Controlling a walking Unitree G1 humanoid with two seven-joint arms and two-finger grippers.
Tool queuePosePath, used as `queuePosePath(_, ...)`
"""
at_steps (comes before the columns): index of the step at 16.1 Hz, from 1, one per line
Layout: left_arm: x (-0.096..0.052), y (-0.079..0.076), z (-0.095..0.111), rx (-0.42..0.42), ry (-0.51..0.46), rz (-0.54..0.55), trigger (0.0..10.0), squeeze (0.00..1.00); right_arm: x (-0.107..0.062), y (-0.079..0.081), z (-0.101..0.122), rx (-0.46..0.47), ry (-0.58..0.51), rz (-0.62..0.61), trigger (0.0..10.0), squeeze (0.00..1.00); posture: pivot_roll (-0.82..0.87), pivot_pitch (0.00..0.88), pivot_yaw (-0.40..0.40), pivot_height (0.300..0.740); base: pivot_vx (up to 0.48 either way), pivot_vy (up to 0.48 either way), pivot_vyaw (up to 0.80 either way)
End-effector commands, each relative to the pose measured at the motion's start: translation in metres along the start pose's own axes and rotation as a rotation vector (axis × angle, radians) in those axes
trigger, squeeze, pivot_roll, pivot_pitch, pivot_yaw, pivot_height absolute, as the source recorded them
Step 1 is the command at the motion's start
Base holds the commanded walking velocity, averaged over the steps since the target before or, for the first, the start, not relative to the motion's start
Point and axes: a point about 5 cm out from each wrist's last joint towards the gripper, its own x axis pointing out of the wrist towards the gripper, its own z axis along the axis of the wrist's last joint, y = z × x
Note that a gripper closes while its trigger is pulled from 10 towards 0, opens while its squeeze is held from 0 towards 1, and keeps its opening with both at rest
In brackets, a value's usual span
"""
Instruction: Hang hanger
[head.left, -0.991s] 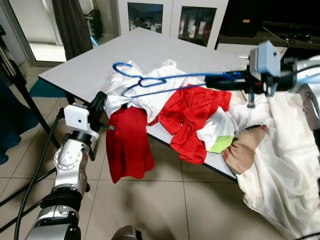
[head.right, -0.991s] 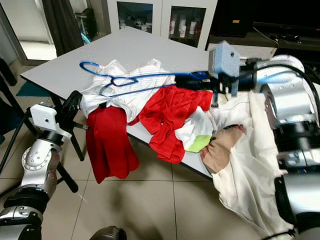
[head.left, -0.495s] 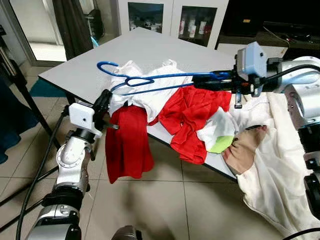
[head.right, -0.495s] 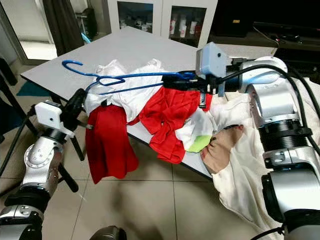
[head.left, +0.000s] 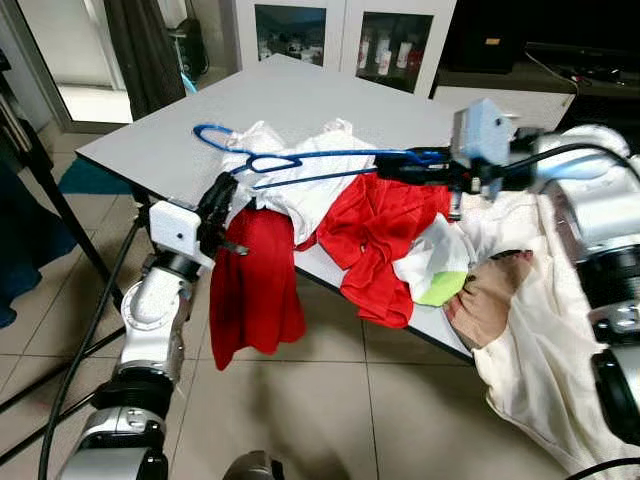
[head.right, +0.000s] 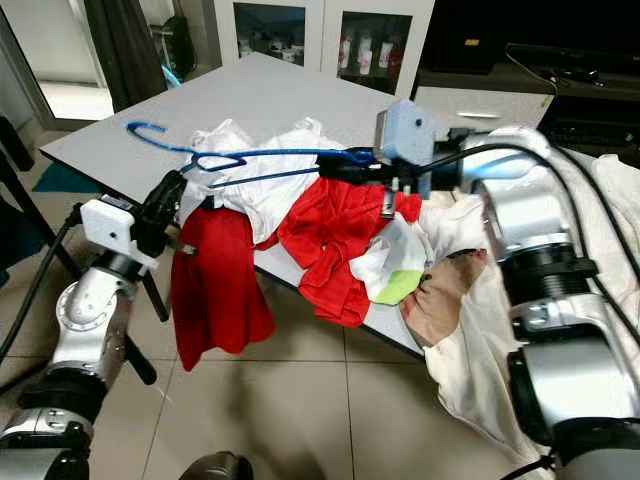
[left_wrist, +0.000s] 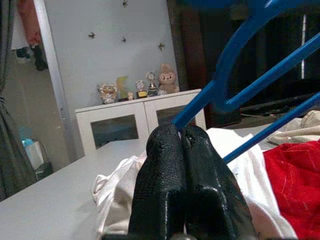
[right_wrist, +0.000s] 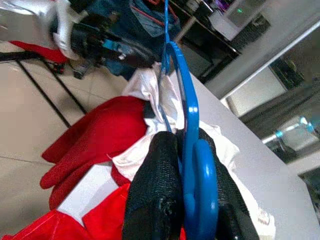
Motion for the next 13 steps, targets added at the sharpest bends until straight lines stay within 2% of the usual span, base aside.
queuePosePath(1,0.011,-0.002,0.012,0.018,-0.057,-0.027,0.0,0.0,-0.003,-0.009,0.007,-0.031,-0.003,-0.035,10.0,0.0,0.15,0.0,0.01,0.74,0.0,0.0,0.0)
queuePosePath(7,0.021,-0.014,0.024,0.0,-0.115,-0.06,0.0,0.0,0.003,-0.013,0.0,0.104,-0.105,-0.16,10.0,0.0,0.15,0.0,0.008,0.74,0.0,0.0,0.0)
queuePosePath(10,0.026,-0.018,0.029,-0.003,-0.137,-0.079,0.0,0.0,0.007,-0.009,-0.003,0.146,-0.13,-0.171,10.0,0.0,0.15,0.0,0.01,0.74,0.0,0.0,0.0)
queuePosePath(11,0.03,-0.02,0.031,-0.008,-0.146,-0.09,0.0,0.0,0.01,-0.006,-0.007,0.201,-0.153,-0.198,10.0,0.0,0.15,0.0,0.012,0.74,0.0,0.0,0.0)
queuePosePath(13,0.032,-0.023,0.033,-0.012,-0.152,-0.099,0.0,0.0,0.013,-0.003,-0.01,0.233,-0.16,-0.21,10.0,0.0,0.15,0.0,0.012,0.74,0.0,0.0,0.0)
